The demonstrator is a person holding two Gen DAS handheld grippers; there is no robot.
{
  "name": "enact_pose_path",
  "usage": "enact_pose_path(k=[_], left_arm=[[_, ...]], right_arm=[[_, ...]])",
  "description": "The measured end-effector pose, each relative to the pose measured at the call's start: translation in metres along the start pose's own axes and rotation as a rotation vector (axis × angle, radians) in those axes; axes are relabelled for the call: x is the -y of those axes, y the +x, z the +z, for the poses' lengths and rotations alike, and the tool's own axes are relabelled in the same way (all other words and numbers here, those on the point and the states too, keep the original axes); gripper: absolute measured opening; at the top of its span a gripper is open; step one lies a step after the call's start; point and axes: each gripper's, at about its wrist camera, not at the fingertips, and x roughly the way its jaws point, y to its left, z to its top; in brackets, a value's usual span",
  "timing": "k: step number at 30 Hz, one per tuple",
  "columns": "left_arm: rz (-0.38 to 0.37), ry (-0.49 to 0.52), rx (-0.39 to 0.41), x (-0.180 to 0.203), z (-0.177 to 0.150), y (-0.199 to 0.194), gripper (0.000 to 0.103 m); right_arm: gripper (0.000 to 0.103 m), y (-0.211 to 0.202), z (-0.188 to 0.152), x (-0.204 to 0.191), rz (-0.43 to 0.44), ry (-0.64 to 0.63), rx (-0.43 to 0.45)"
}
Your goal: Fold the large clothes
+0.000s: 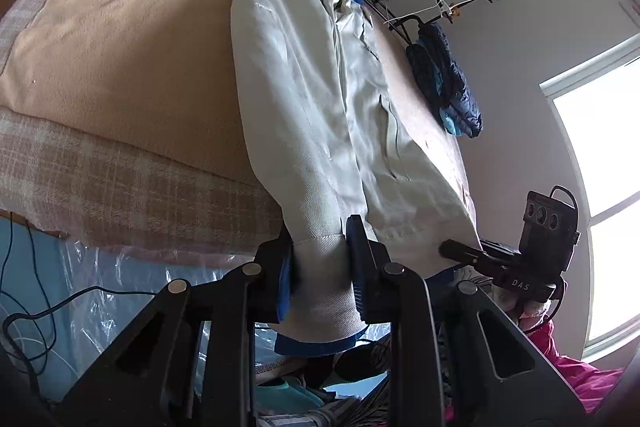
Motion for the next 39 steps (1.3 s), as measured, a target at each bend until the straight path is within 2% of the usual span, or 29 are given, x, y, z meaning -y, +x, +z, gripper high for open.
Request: enact_pose_path(k=[2, 3, 11, 16, 23, 29, 34, 39], left_arm=[[-0.008, -0.006, 0.007, 0.001, 0.001, -0.002, 0.022], [-0.014, -0.009, 0.010, 0.002, 0.002, -0.002, 0.021], [-0.078, -0.072, 0.037, -0.001, 0.018, -0.011, 0.019], [-0.088, -0.108, 0.049, 0.005, 0.042, -0.014, 0.019], [-0.102, -0.133, 0.080, 0.011, 0.093, -0.001, 0.018], [-0.103, -0.169, 0.134, 0.004, 0.135, 0.027, 0.018], [-0.058, -0.209, 0.159, -0.009, 0.167, 0.057, 0.018], [-0.015, -0.249, 0.155, -0.026, 0.186, 0.086, 0.018]], right_arm=[[0.013, -0.001, 0.000, -0.001, 0.014, 0.007, 0.006], [0.013, -0.007, 0.000, 0.012, 0.033, 0.020, 0.008], [0.011, -0.020, 0.007, 0.058, 0.270, 0.256, 0.065], [0.011, -0.030, 0.019, 0.069, 0.341, 0.328, 0.105], [0.011, -0.032, 0.061, 0.080, 0.372, 0.368, 0.159], [0.011, -0.023, 0.105, 0.101, 0.347, 0.410, 0.202], [0.011, -0.003, 0.135, 0.132, 0.317, 0.491, 0.229], [0.011, 0.026, 0.154, 0.162, 0.297, 0.585, 0.223]])
